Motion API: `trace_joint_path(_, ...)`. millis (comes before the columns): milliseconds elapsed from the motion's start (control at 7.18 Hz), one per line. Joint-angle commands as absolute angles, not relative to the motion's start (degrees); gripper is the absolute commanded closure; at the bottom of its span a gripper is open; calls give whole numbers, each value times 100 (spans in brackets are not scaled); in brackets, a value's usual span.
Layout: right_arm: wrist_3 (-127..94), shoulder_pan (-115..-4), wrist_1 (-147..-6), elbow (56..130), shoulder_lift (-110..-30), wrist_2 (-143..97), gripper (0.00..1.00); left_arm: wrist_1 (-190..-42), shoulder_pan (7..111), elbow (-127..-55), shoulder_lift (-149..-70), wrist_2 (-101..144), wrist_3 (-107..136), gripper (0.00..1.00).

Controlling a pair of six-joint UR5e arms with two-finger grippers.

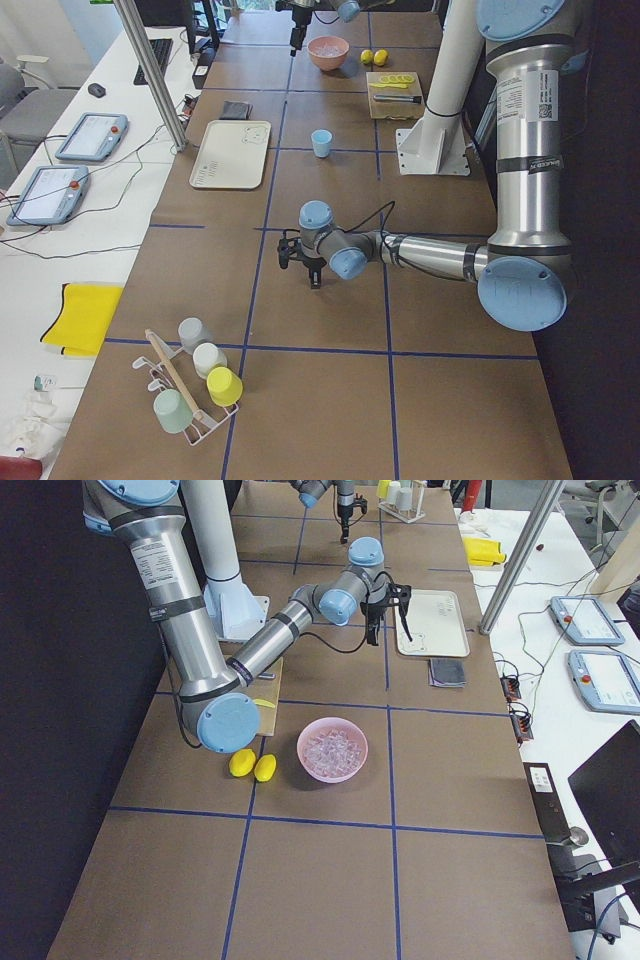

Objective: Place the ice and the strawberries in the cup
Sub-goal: 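Lower the left gripper onto the red strawberry and grasp it while the right arm withdraws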

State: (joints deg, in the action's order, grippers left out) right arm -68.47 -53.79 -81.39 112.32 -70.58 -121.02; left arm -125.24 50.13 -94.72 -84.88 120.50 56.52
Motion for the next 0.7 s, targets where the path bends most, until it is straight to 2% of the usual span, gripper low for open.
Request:
trace_joint_path(0, -6855, -5379, -8139, 11241, -7058, -12103, 1, -12516, 5010, -9466, -8481, 12050, 5643, 98)
trace_joint_path(279, -6847, -5405, -8139, 11250, -7058, -12120, 1, -12516, 5010, -9911, -8577, 12085, 5982, 100)
trace_joint_path(557, -6742, -5597, -8130, 11285, -7258, -12216, 1, -12472, 4984, -10186, -9574, 12452, 7315, 100)
